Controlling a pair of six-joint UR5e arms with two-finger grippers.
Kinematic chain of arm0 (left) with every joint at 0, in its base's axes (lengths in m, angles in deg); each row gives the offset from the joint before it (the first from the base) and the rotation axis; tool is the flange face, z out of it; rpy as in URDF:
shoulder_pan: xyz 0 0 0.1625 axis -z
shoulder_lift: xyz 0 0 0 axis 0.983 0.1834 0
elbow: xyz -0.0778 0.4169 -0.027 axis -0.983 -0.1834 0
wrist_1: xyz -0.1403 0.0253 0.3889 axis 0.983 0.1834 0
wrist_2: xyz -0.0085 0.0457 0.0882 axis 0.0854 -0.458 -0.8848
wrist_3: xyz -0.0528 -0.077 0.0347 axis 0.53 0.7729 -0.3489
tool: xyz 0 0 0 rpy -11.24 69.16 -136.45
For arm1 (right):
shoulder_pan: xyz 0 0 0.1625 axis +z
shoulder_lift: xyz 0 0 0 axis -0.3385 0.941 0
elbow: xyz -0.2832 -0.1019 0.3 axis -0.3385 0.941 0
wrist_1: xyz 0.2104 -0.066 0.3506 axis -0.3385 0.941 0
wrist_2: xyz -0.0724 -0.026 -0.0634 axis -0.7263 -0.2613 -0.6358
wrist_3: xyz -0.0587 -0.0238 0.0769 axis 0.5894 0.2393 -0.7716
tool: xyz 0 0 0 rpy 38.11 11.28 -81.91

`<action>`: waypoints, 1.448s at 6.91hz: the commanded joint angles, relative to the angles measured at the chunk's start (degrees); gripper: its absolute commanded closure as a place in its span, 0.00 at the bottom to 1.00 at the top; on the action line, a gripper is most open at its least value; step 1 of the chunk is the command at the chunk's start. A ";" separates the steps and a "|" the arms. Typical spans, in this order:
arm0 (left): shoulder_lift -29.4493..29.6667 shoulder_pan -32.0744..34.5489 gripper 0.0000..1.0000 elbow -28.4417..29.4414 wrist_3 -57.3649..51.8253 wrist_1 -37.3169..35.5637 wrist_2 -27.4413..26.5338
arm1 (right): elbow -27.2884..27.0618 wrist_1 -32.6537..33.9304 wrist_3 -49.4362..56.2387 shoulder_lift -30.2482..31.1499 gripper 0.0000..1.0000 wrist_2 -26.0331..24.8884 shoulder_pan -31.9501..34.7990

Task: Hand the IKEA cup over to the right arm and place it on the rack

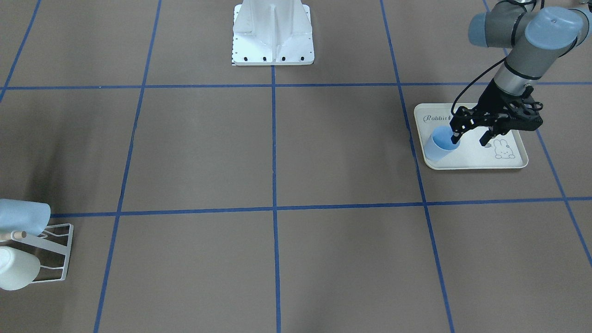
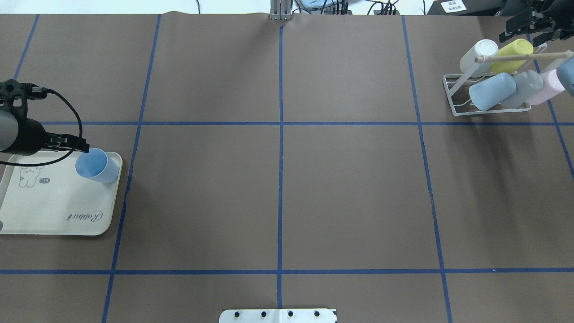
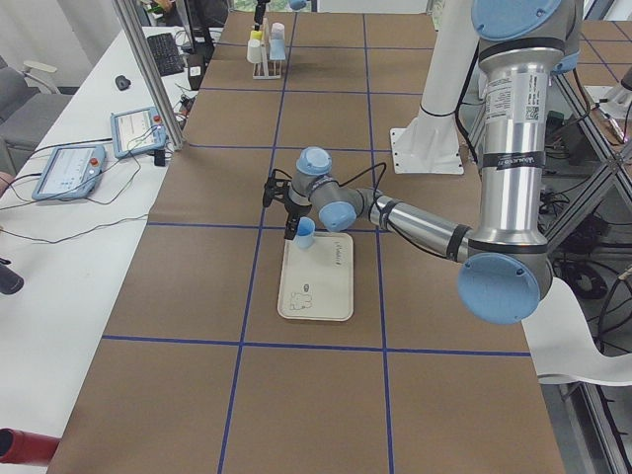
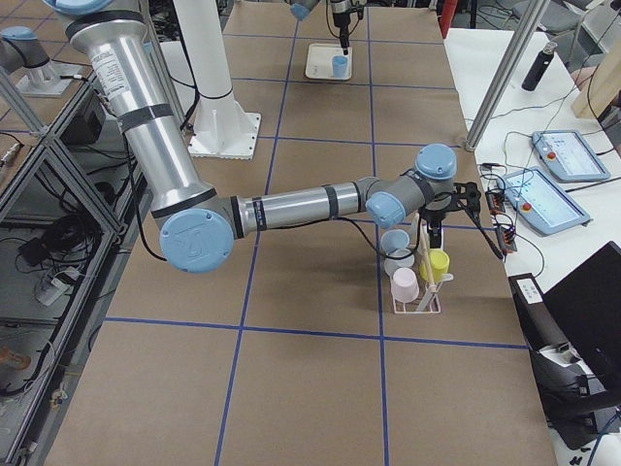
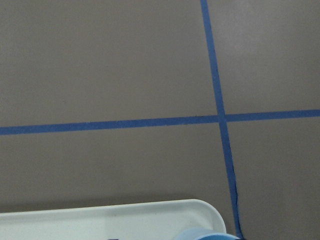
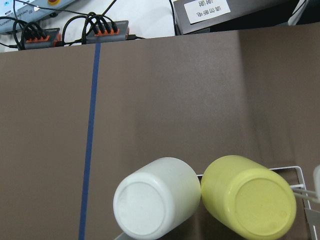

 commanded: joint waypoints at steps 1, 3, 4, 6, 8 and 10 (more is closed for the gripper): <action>0.30 -1.61 0.18 1.60 0.00 -1.45 1.12 | -1.21 0.00 -0.45 0.68 0.00 0.01 0.06; 3.01 -4.16 0.19 5.37 0.18 -1.46 1.12 | -1.21 0.00 -0.45 0.68 0.00 0.01 -0.03; 3.47 -4.95 0.26 6.52 0.18 -1.37 1.12 | -1.30 0.00 -0.45 0.68 0.00 0.01 -0.03; 3.56 -4.96 0.62 7.50 0.01 -1.45 1.12 | -1.30 0.00 -0.45 0.68 0.00 0.01 -0.03; 3.65 -4.96 0.92 7.24 0.09 -1.46 1.21 | -1.30 0.00 -0.45 0.68 0.00 0.01 -0.03; 3.91 -4.79 1.00 6.98 0.27 -1.46 3.99 | -1.30 0.00 -0.45 0.60 0.00 0.35 -0.03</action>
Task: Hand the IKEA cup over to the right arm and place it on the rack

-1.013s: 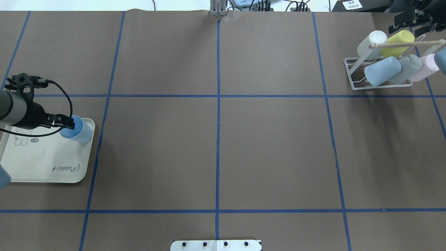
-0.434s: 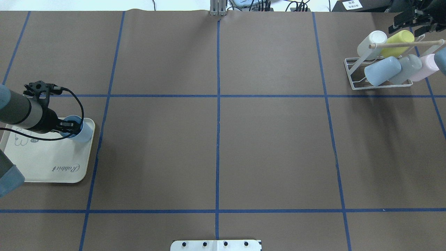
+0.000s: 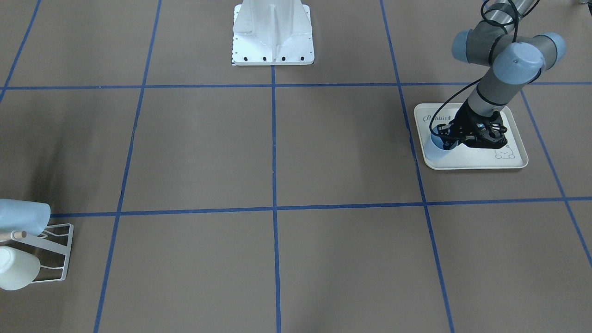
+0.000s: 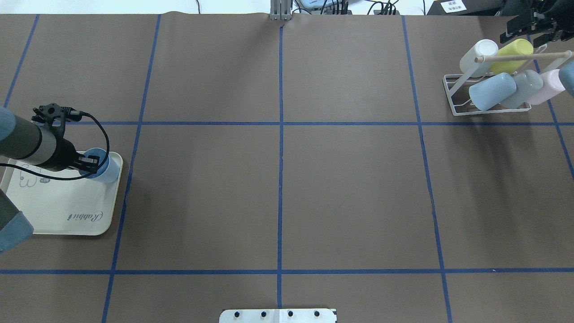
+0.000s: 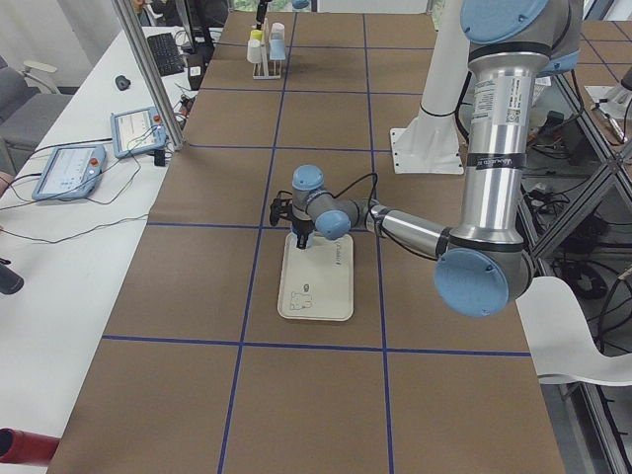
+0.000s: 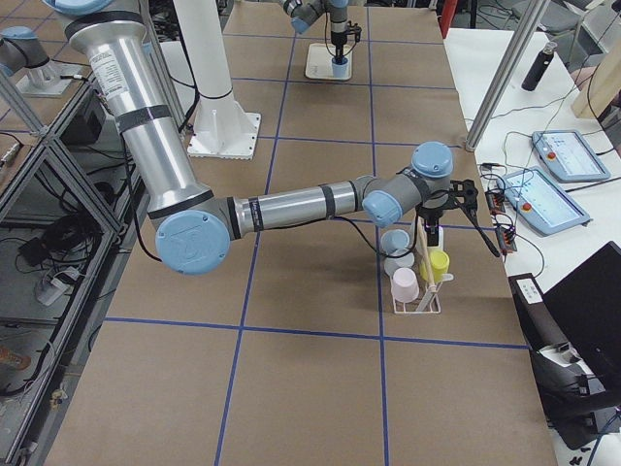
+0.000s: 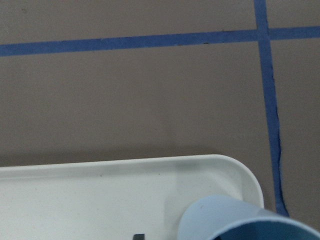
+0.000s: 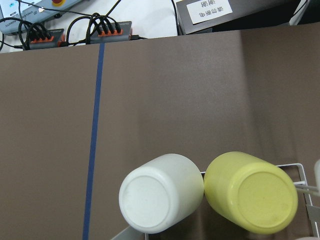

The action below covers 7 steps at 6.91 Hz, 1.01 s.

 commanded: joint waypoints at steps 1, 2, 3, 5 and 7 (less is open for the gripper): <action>-0.54 1.36 1.00 -1.40 0.07 0.04 4.20 | 0.00 0.00 0.00 -0.07 0.00 0.32 0.00; -0.72 5.81 1.00 -2.80 0.16 -0.05 6.31 | -0.09 0.00 0.00 -0.25 0.00 0.41 0.00; -0.81 9.60 1.00 -5.95 0.16 -2.83 7.81 | -0.52 0.00 -0.09 -0.34 0.00 0.32 -0.09; 0.50 9.99 1.00 -10.71 6.25 -5.85 8.43 | -3.67 0.00 -7.24 -0.43 0.00 0.41 -2.27; 7.07 9.55 1.00 -11.26 22.91 2.09 8.61 | -8.68 -2.61 -18.48 -0.60 0.00 0.32 -5.78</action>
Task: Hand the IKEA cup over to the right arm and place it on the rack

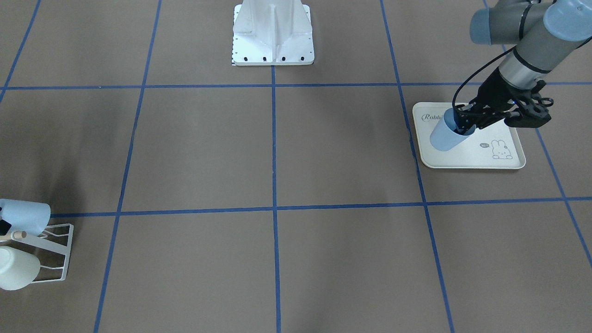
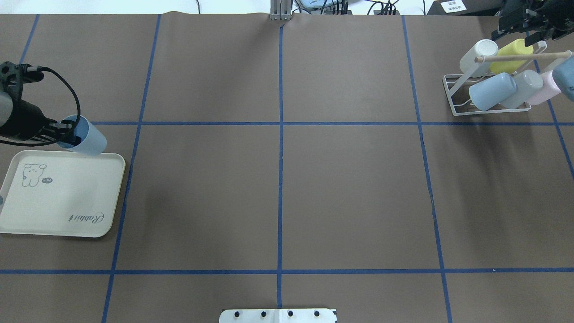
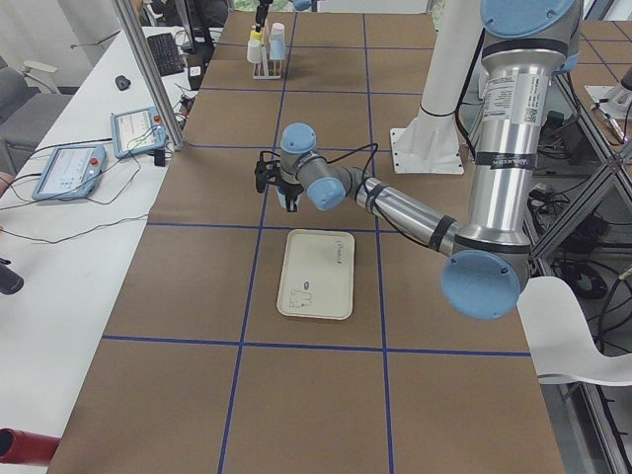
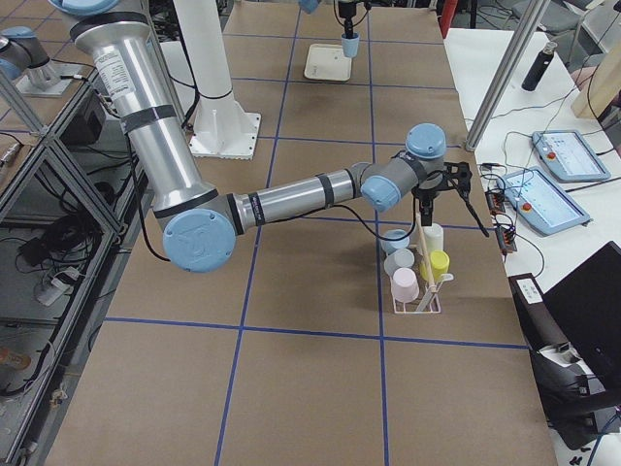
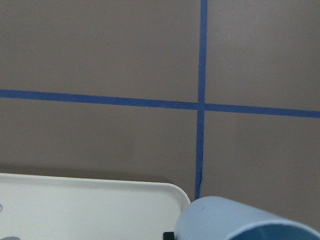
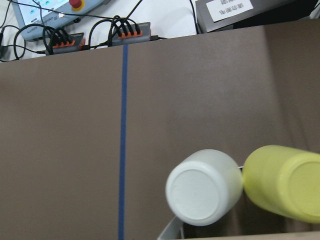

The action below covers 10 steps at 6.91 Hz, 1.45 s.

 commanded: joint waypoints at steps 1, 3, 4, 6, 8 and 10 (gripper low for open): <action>4.89 -3.50 1.00 -0.31 21.30 15.22 0.10 | -4.13 -8.40 -17.72 -0.10 0.00 -0.03 -4.31; 8.92 -10.28 1.00 1.00 44.59 35.08 -0.95 | -4.05 -26.65 -38.55 0.34 0.00 -0.03 -7.30; 10.51 -11.17 1.00 0.84 51.48 41.36 -5.66 | -4.14 -35.71 -47.09 0.34 0.00 -0.03 -8.80; 13.32 -22.80 1.00 1.97 63.02 56.19 -25.19 | -5.89 -47.52 -54.71 0.34 0.00 -0.12 -11.27; 17.36 -31.20 1.00 5.74 63.07 66.87 -36.52 | -6.60 -61.47 -56.31 0.34 0.00 -0.38 -13.20; 21.05 -32.79 1.00 7.86 63.16 70.23 -39.97 | -7.39 -72.21 -63.84 -0.54 0.00 -5.00 -16.00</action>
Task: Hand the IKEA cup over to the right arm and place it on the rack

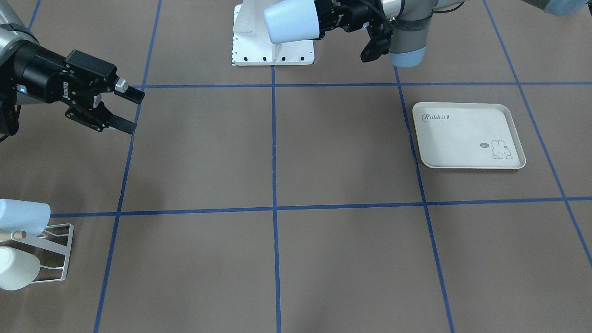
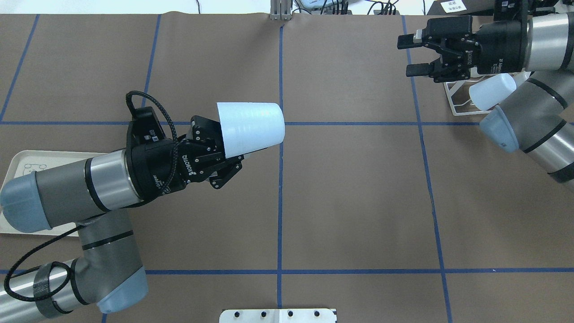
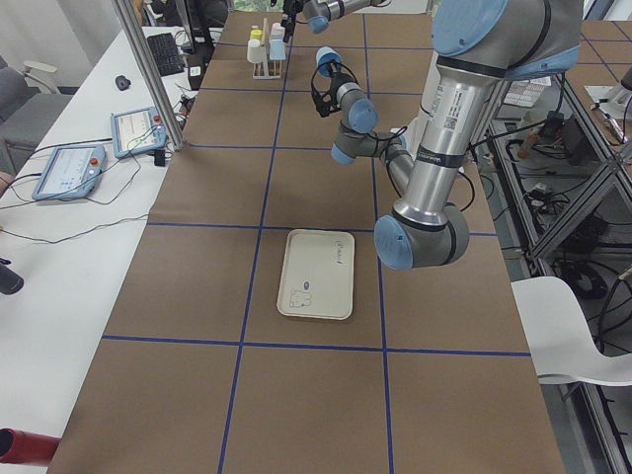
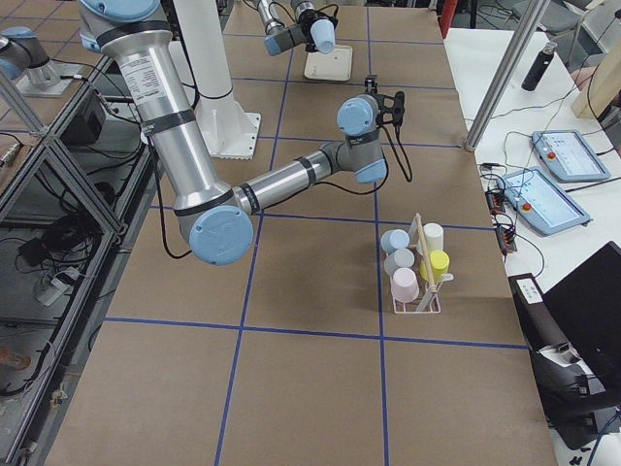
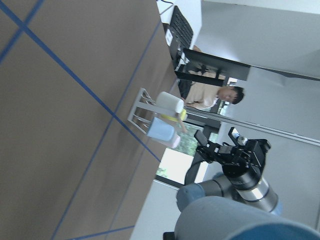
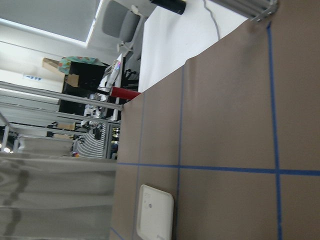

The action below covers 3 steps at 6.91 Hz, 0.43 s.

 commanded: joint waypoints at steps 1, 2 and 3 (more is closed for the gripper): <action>2.73 -2.04 1.00 1.17 0.19 2.76 -2.86 | -0.52 -13.42 -4.90 -0.52 0.00 -7.66 -5.15; 2.91 -2.04 1.00 1.00 0.19 2.67 -2.86 | -1.22 -17.05 -5.60 -0.52 0.00 -10.57 -8.05; 3.09 -2.13 1.00 1.08 0.19 2.32 -2.86 | -3.31 -17.52 -5.18 -0.61 0.01 -12.95 -10.34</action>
